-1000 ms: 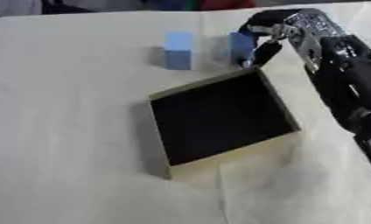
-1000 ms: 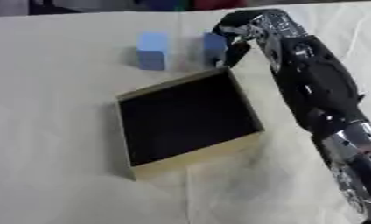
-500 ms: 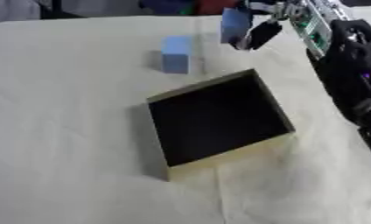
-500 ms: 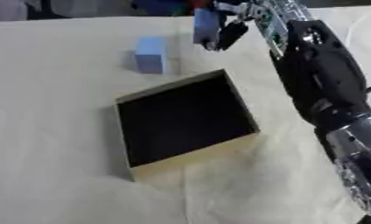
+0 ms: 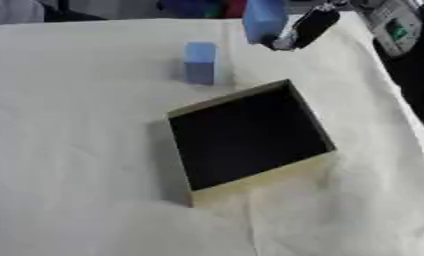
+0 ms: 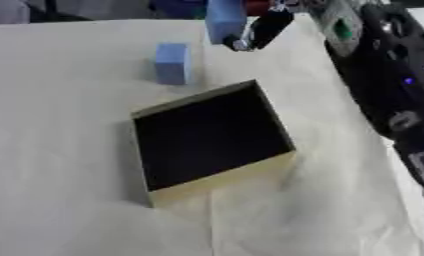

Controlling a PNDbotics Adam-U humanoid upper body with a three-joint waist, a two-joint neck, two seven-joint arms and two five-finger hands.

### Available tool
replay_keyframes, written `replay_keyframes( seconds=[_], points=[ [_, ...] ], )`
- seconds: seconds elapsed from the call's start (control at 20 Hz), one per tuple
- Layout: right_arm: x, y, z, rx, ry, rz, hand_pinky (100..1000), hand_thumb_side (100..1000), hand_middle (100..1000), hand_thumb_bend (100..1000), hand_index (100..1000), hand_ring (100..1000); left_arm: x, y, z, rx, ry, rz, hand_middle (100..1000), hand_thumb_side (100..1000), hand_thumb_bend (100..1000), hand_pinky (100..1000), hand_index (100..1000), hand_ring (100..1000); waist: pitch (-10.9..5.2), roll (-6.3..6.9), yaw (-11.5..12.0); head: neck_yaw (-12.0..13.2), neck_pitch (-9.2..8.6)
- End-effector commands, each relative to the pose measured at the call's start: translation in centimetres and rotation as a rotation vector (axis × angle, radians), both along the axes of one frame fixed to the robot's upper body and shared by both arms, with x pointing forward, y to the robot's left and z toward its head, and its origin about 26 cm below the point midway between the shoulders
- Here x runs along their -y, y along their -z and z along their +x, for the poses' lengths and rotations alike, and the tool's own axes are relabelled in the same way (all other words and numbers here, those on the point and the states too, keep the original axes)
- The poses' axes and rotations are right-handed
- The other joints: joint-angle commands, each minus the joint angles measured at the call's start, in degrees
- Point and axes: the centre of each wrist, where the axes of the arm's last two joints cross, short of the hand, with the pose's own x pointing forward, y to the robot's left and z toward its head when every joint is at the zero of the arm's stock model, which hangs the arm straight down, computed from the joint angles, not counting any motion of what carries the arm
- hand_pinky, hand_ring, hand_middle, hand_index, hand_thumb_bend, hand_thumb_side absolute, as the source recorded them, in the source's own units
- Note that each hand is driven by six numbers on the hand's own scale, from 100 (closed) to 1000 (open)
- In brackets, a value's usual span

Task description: Pick up objects on the table and place them in the box.

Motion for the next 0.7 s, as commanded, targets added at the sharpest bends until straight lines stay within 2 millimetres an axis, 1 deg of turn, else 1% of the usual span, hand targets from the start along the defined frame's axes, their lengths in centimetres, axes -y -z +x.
replay_keyframes(
  seconds=[0.05,0.3,0.5,0.6,0.7],
  points=[
    [-0.3,-2.2,-3.0,0.058,-0.095,-0.020,780,505,481,100,737,680,-0.4,-0.8,-0.3,0.024,-0.011,0.027,723,749,151,765,879,694,-1.25,0.10,-0.02,0.24,-0.05],
    [-0.8,-2.3,-6.6,0.083,-0.197,-0.041,776,504,481,100,736,679,-0.4,-0.8,-0.3,0.024,-0.011,0.029,724,749,151,765,879,694,-1.23,0.12,-0.15,0.34,-0.07],
    [-1.3,-1.8,-9.1,0.070,-0.272,-0.087,773,512,481,100,735,678,-0.3,-0.8,-0.3,0.023,-0.009,0.030,724,749,150,765,879,693,-1.26,0.15,-0.21,0.34,-0.04],
    [-1.6,-1.6,-10.1,0.063,-0.295,-0.098,772,513,479,100,733,675,-0.3,-0.8,-0.3,0.023,-0.008,0.030,724,749,150,764,879,694,-1.28,0.19,-0.20,0.29,-0.01],
    [-1.7,-1.3,-10.5,0.051,-0.300,-0.097,770,515,478,100,731,673,-0.3,-0.8,-0.3,0.024,-0.006,0.030,724,749,149,764,878,693,-1.30,0.22,-0.15,0.22,-0.07]
  ],
)
